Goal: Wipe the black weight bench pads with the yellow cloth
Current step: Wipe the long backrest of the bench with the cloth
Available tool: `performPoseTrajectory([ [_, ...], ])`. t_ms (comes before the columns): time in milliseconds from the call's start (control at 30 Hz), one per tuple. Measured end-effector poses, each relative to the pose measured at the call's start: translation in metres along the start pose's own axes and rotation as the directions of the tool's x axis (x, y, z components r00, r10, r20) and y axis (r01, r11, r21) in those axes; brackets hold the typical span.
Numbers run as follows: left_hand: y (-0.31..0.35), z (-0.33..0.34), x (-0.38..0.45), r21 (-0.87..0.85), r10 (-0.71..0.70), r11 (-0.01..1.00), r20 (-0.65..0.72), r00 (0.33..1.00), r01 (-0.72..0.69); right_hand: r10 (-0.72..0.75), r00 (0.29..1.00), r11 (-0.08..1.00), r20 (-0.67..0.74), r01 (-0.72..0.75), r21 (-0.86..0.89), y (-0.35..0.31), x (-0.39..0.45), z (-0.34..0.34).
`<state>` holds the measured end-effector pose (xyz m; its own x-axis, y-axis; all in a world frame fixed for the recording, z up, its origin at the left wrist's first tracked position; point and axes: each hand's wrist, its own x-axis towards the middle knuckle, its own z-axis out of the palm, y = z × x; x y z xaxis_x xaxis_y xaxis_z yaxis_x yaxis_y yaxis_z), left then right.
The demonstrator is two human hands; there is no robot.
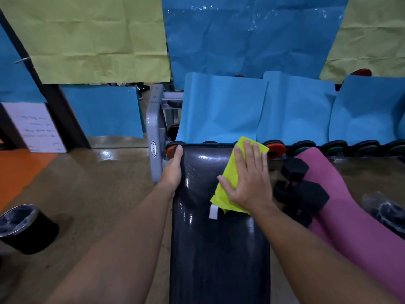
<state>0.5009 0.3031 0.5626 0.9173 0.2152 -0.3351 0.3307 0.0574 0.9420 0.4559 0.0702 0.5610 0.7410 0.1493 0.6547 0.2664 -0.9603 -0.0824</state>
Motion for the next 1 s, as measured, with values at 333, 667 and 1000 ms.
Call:
performPoseTrajectory([
  [333, -0.004, 0.0, -0.002, -0.058, 0.021, 0.998, -0.024, 0.999, -0.023, -0.04, 0.999, 0.997, -0.01, 0.041, 0.064, 0.009, 0.011, 0.002],
  [667, -0.011, -0.001, 0.012, -0.024, 0.022, 0.999, -0.017, 1.0, -0.022, -0.008, 1.0, 0.998, 0.002, 0.008, 0.063, -0.004, 0.009, 0.001],
  [1000, 0.001, 0.005, -0.012, 0.067, 0.094, 0.994, -0.078, 0.993, -0.088, -0.112, 0.993, 0.993, 0.022, 0.111, 0.052, -0.011, 0.007, -0.001],
])
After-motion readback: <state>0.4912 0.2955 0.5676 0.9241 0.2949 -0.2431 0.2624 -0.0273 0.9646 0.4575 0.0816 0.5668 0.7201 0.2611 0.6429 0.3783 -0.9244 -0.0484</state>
